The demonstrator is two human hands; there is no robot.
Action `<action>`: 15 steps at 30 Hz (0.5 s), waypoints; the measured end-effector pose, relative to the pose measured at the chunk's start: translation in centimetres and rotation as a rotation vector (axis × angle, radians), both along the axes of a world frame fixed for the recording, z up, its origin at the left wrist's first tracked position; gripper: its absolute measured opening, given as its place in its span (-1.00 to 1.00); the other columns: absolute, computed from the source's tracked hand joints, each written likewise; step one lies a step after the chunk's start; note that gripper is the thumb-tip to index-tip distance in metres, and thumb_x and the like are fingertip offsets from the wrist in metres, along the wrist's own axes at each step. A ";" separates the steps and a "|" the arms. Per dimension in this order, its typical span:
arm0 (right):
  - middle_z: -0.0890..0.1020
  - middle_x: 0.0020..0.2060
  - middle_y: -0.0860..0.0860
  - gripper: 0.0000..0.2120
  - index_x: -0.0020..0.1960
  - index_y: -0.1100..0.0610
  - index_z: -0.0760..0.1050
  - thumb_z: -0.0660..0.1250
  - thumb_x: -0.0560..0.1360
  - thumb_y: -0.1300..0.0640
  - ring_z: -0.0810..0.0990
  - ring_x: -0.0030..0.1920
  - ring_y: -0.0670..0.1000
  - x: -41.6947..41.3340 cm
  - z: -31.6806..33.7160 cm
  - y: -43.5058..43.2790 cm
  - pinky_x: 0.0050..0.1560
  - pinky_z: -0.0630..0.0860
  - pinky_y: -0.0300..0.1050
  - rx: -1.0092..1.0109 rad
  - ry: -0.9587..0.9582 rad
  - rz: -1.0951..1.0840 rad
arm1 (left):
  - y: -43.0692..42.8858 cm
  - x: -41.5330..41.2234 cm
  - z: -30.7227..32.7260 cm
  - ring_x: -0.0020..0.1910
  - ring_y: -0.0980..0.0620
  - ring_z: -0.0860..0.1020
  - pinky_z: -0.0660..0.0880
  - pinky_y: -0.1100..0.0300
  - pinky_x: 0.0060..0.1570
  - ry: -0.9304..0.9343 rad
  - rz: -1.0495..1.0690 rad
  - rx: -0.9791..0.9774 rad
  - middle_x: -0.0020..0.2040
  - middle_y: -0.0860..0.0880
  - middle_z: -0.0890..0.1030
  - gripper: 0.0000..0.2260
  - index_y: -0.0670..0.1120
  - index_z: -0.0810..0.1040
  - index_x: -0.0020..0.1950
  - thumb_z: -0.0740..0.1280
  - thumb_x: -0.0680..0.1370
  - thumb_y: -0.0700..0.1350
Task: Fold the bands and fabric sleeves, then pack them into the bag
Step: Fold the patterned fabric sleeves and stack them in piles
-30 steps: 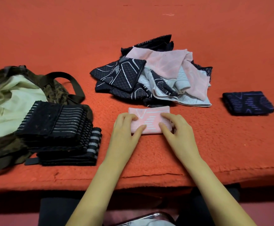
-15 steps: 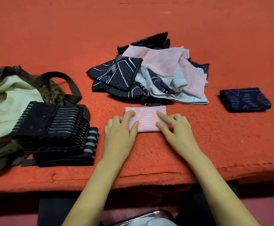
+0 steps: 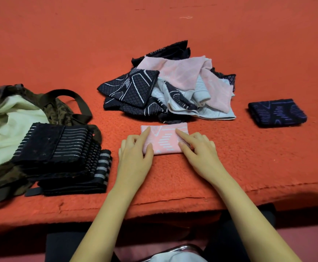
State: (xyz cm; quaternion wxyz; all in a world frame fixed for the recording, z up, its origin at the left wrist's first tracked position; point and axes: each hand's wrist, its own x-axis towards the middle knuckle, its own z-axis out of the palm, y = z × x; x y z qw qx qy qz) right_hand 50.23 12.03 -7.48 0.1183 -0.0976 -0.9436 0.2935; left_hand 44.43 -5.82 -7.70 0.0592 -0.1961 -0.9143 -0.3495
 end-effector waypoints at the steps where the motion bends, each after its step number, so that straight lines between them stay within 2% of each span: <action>1: 0.41 -0.12 -0.08 -0.63 0.40 -0.14 0.34 0.17 0.60 0.01 0.36 0.01 -0.02 0.0 -0.1 0.0 -0.05 0.11 -0.14 0.004 0.006 -0.003 | 0.0 0.0 0.1 0.02 0.06 0.30 0.17 0.21 0.13 -0.004 0.000 0.002 -0.01 0.08 0.37 -0.49 0.05 0.37 0.43 0.13 0.46 0.02; 5: 0.39 -0.12 -0.08 -0.63 0.40 -0.11 0.36 0.15 0.60 0.01 0.37 0.02 0.00 0.0 -0.2 -0.2 -0.02 0.16 -0.11 0.023 0.026 -0.011 | 0.1 0.0 0.3 0.00 0.04 0.31 0.22 0.14 0.14 -0.016 0.000 -0.022 -0.04 0.07 0.36 -0.48 0.06 0.39 0.41 0.11 0.45 0.07; 7: 0.38 -0.14 -0.07 -0.61 0.38 -0.07 0.40 0.11 0.56 0.00 0.36 0.00 0.00 0.2 -0.1 -0.2 0.04 0.24 -0.11 -0.073 0.086 0.010 | 0.1 0.1 0.6 -0.01 0.02 0.34 0.23 0.13 0.12 -0.032 -0.022 -0.022 -0.07 0.07 0.37 -0.44 0.09 0.39 0.41 0.08 0.42 0.15; 10: 0.34 -0.20 -0.06 -0.62 0.29 -0.05 0.46 0.12 0.50 0.08 0.33 -0.08 -0.05 1.3 0.6 1.0 0.09 0.23 -0.36 -0.295 0.245 0.004 | 1.4 1.0 1.7 -0.08 0.01 0.36 0.28 0.17 0.06 -0.050 -0.110 0.076 -0.14 0.05 0.41 -0.42 0.10 0.41 0.38 0.07 0.38 0.20; 12: 0.33 -0.21 -0.08 -0.64 0.22 -0.11 0.46 0.12 0.48 0.12 0.33 -0.09 -0.08 2.2 1.3 2.7 0.05 0.19 -0.49 -0.310 0.313 -0.072 | 3.7 1.9 2.7 -0.06 -0.01 0.38 0.26 0.22 0.05 -0.060 -0.176 0.102 -0.12 0.01 0.44 -0.47 0.07 0.41 0.37 0.15 0.42 0.17; 15: 0.34 -0.21 -0.05 -0.68 0.17 -0.12 0.46 0.11 0.47 0.09 0.36 -0.07 0.00 3.5 1.9 6.5 0.02 0.24 -0.38 -0.289 0.338 -0.194 | 8.3 2.9 3.8 0.01 -0.07 0.40 0.23 0.27 0.06 -0.101 -0.257 0.123 -0.06 -0.05 0.45 -0.47 -0.02 0.42 0.39 0.21 0.43 0.07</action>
